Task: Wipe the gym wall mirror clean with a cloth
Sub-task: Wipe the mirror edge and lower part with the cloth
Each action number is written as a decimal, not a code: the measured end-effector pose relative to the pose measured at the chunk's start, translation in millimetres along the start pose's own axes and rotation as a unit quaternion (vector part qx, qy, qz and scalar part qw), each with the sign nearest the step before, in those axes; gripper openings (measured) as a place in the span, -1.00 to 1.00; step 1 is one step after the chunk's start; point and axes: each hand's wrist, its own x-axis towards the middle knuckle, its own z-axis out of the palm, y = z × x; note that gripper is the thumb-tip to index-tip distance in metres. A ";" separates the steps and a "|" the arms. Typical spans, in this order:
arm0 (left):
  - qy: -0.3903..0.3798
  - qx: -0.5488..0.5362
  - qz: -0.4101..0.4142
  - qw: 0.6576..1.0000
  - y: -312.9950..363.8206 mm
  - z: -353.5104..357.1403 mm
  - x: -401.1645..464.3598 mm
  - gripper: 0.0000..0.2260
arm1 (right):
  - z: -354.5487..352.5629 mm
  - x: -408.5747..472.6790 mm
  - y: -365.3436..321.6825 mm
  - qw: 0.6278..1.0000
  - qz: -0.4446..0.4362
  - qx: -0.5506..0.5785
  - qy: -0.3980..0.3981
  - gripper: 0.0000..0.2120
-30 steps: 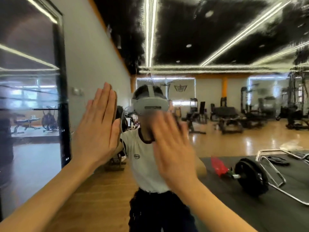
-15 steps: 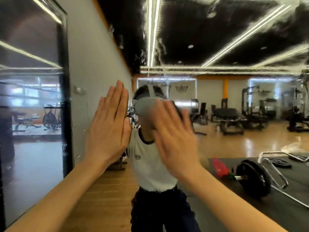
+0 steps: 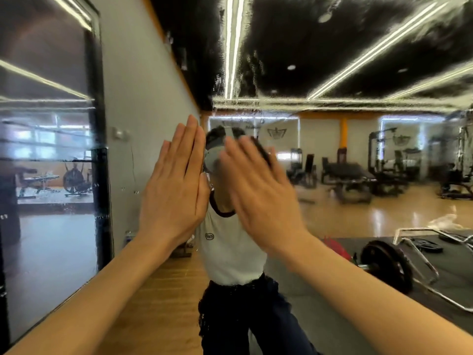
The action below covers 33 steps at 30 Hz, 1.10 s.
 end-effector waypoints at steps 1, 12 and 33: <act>0.003 -0.004 -0.001 1.000 -0.5 0.0 -0.4 -0.43 | 2.7 8.5 -7.2 1.000 -0.029 -0.005 -0.009 -0.51; 0.000 -0.009 0.007 1.000 -3.1 1.2 -2.2 -0.40 | -28.7 -42.8 65.8 0.992 0.128 0.006 0.011 -0.49; 0.004 0.008 -0.001 1.000 -1.4 -0.7 -2.9 -0.46 | 2.4 59.7 7.3 0.999 -0.015 0.005 0.032 -0.47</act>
